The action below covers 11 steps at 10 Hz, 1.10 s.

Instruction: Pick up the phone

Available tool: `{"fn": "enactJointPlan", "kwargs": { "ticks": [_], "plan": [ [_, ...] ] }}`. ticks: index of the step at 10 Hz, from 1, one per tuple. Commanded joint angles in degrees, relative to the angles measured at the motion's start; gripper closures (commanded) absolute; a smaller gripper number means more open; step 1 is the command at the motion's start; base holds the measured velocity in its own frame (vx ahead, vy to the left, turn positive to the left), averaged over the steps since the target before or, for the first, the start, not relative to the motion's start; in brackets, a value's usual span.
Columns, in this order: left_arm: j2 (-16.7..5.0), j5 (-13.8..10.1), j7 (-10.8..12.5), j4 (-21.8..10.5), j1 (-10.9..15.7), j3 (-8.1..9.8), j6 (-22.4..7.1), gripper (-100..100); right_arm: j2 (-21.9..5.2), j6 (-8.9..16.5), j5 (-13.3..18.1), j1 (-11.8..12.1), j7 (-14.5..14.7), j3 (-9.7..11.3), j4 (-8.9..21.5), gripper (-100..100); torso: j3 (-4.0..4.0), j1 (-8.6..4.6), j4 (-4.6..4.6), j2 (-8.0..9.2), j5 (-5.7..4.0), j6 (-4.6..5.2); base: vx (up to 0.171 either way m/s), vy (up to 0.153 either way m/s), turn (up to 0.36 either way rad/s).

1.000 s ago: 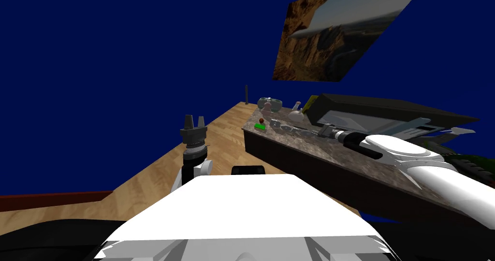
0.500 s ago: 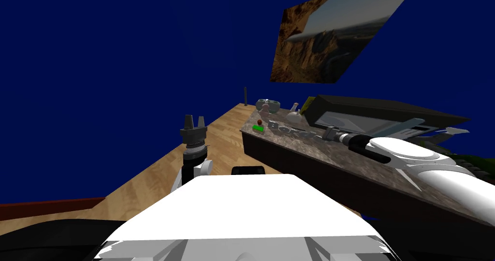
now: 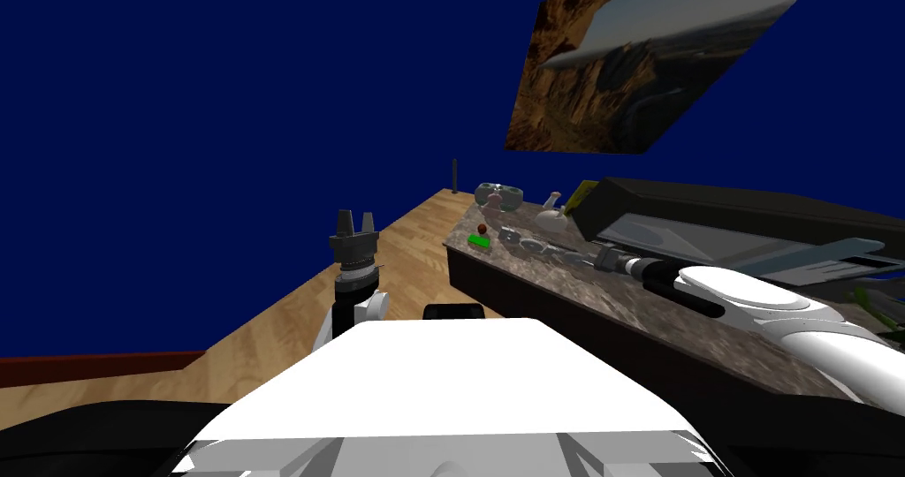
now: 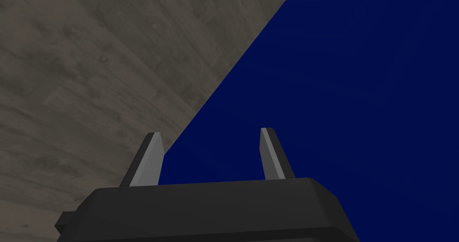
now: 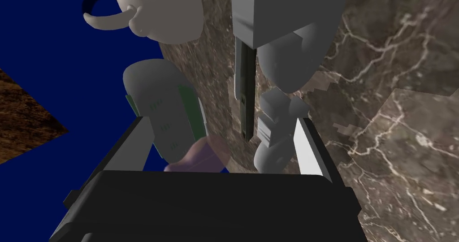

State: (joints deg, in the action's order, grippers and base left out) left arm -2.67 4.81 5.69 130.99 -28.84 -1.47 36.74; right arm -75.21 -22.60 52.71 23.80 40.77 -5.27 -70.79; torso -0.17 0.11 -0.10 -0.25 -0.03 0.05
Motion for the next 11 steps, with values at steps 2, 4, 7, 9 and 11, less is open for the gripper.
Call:
{"fn": "enactJointPlan", "kwargs": {
  "ticks": [2,4,7,9,11],
  "plan": [
    [0.0,0.0,0.0,0.0,0.0,0.0,0.0,0,0.27,0.94,0.77,3.05,-1.09,0.45,-0.41,-100,-0.01,0.02,0.0,-0.04,0.0,-0.02,0.096,0.016,0.133],
    [0.0,0.0,0.0,0.0,0.0,0.0,0.0,0,0.5,-0.1,0.47,2.13,-0.15,-0.07,0.56,0,0.0,0.01,0.0,0.01,0.01,0.01,0.03,0.003,0.012],
    [0.0,0.0,0.0,0.0,0.0,0.0,0.0,0,0.86,0.09,-2.79,2.8,3.45,0.33,0.64,-100,0.05,-0.03,0.03,0.09,0.0,0.02,0.051,-0.002,-0.023],
    [0.0,0.0,0.0,0.0,0.0,0.0,0.0,0,1.04,0.18,-4.42,3.15,5.26,0.53,0.69,-100,0.11,0.02,0.04,0.19,0.01,0.02,0.011,0.009,-0.027],
    [0.0,0.0,0.0,0.0,0.0,0.0,0.0,0,1.22,0.26,-6.05,3.49,7.06,0.73,0.73,-100,0.15,0.03,0.06,0.25,0.01,0.03,0.011,0.013,-0.04]
  ]
}}
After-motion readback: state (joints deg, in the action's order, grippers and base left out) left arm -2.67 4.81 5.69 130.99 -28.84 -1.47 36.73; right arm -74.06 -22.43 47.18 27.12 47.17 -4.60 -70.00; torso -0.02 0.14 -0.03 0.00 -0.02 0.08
